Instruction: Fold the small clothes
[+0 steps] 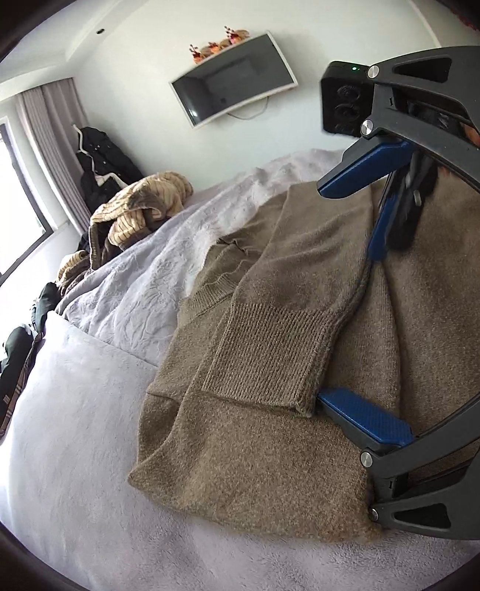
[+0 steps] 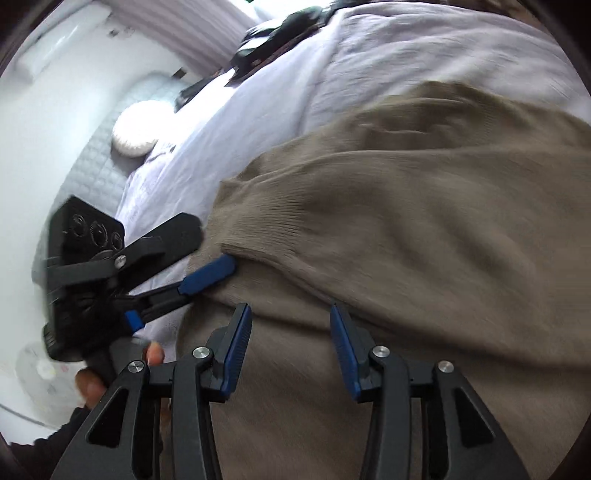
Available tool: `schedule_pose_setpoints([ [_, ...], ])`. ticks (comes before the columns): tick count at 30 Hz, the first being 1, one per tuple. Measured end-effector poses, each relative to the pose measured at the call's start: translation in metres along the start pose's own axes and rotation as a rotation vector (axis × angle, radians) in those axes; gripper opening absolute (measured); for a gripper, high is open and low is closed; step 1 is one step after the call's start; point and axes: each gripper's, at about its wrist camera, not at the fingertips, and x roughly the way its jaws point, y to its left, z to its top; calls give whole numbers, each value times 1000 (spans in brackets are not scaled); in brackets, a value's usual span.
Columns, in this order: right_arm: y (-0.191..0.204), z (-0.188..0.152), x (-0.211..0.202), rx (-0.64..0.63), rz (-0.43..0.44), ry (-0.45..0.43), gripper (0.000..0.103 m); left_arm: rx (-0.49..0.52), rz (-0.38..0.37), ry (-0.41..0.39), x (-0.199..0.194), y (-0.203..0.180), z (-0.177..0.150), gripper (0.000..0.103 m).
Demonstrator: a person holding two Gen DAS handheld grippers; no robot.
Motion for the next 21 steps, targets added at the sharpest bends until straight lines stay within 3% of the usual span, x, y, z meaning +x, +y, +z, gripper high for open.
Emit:
schedule_pose_setpoints([
  [6, -90, -33, -78, 330, 29, -152, 51, -15, 44, -14, 5, -2, 6, 102],
  [7, -106, -38, -88, 398, 36, -191, 51, -22, 55, -20, 6, -3, 7, 96],
  [8, -121, -43, -97, 465, 40, -231, 51, -26, 74, -27, 6, -3, 8, 89],
  [9, -134, -49, -104, 524, 48, -267, 51, -28, 98, -24, 8, -3, 10, 72],
  [10, -143, -50, -109, 570, 61, -294, 51, -32, 113, -14, 12, -2, 11, 48],
  [12, -161, -54, -114, 663, 80, -347, 51, -44, 112, 12, 17, 3, 13, 19],
  [13, -168, -56, -114, 702, 98, -368, 51, -50, 127, 22, 19, 5, 13, 11],
  [14, -173, -56, -112, 721, 118, -380, 50, -52, 138, 22, 19, 6, 13, 9],
  [15, -173, -54, -108, 722, 119, -383, 32, -54, 143, 20, 16, 7, 12, 9],
  [16, -169, -49, -105, 695, 93, -372, 6, -53, 137, 8, 10, 5, 11, 9],
  [21, -150, -31, -125, 538, 50, -402, 6, 33, 131, -57, -22, -10, 1, 9],
])
